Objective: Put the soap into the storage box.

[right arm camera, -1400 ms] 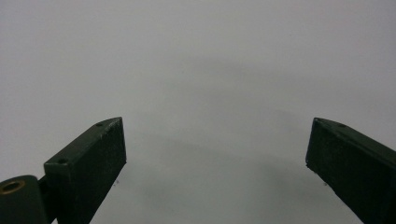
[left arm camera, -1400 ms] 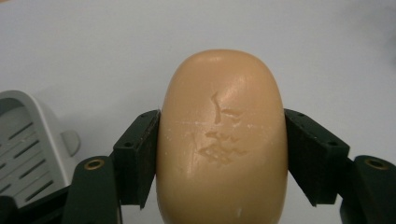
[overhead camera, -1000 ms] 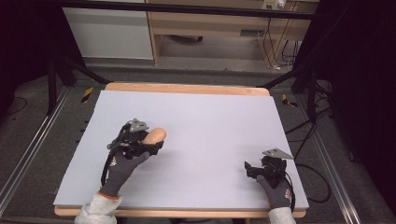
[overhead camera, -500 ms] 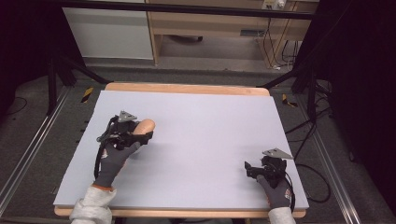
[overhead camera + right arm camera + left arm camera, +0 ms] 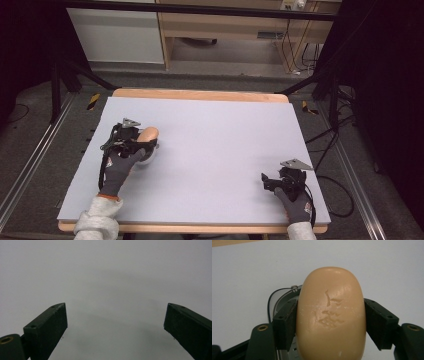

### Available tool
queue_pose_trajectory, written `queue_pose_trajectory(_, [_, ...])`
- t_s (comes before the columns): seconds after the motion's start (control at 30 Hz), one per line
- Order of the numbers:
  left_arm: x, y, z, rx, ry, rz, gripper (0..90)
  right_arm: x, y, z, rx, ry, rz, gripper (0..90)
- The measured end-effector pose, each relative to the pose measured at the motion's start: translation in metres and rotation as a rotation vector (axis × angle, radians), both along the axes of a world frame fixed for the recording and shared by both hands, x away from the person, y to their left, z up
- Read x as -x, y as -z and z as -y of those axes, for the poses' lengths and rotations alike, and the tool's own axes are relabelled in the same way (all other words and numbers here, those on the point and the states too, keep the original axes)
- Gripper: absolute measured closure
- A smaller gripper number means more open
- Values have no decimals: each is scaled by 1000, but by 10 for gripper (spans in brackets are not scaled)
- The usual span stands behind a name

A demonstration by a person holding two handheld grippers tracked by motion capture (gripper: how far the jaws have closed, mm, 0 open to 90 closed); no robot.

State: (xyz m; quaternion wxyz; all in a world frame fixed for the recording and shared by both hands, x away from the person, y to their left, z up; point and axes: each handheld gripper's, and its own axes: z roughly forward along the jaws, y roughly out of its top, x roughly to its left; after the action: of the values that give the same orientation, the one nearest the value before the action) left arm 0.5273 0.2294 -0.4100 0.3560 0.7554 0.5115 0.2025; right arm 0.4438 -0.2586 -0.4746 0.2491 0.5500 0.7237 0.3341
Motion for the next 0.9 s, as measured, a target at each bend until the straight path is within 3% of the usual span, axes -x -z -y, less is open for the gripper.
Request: queue_pose_trajectory(0.9, [-2,17,-7,-30,-39,-39,315,1,0,1,-1,3,-1,52])
